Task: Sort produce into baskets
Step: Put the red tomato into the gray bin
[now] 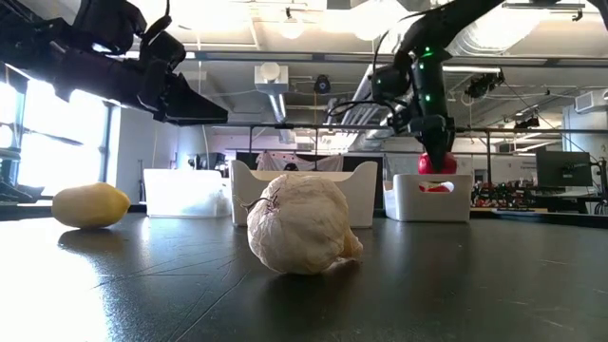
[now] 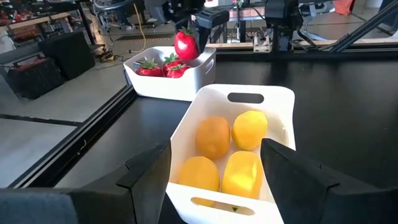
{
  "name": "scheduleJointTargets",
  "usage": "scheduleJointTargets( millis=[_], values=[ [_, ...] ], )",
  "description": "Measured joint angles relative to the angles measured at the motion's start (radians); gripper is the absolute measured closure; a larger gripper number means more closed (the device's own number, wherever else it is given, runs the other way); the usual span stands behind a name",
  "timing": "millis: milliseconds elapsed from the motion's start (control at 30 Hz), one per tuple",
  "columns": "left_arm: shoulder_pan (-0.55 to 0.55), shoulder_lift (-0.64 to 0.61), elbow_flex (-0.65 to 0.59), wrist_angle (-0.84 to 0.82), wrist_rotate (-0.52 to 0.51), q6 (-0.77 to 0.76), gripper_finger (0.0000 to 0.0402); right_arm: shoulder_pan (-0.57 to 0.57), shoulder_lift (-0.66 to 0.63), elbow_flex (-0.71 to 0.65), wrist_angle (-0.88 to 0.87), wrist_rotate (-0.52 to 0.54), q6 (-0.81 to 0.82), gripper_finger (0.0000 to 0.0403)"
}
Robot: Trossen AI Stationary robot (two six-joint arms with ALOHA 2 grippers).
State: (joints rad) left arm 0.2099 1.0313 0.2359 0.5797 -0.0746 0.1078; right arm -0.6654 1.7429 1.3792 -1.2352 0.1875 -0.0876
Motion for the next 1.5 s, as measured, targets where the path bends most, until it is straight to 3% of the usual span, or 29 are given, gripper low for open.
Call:
scheduleJointTargets(
  millis=[433, 633, 867, 1133, 1333, 1500],
  values=[
    [0.000, 0.000, 0.000, 0.000, 0.000, -0.002, 0.0168, -0.023, 0.013, -0.006, 0.020, -0.049, -0.044, 0.0136],
    [-0.001, 0.000, 0.000, 0.000, 0.000, -0.002, 0.0168, -0.020, 0.013, -0.007, 0.027, -0.048, -0.023, 0.0128],
    [-0.001, 0.000, 0.000, -0.006, 0.000, -0.002, 0.0168, -0.020, 0.013, -0.007, 0.033, -0.049, 0.003, 0.0088],
    [-0.001, 0.000, 0.000, -0.006, 0.000, -0.004, 0.0168, -0.020, 0.013, -0.008, -0.002, -0.066, 0.058, 0.0084],
    [-0.001, 0.000, 0.000, -0.008, 0.000, -0.019, 0.0168, -0.012, 0.013, -0.008, -0.005, 0.041, 0.024, 0.0084],
    [-0.001, 0.000, 0.000, -0.008, 0.000, -0.018, 0.0168, -0.008, 0.013, -0.008, -0.028, 0.041, 0.036, 0.0099]
  ],
)
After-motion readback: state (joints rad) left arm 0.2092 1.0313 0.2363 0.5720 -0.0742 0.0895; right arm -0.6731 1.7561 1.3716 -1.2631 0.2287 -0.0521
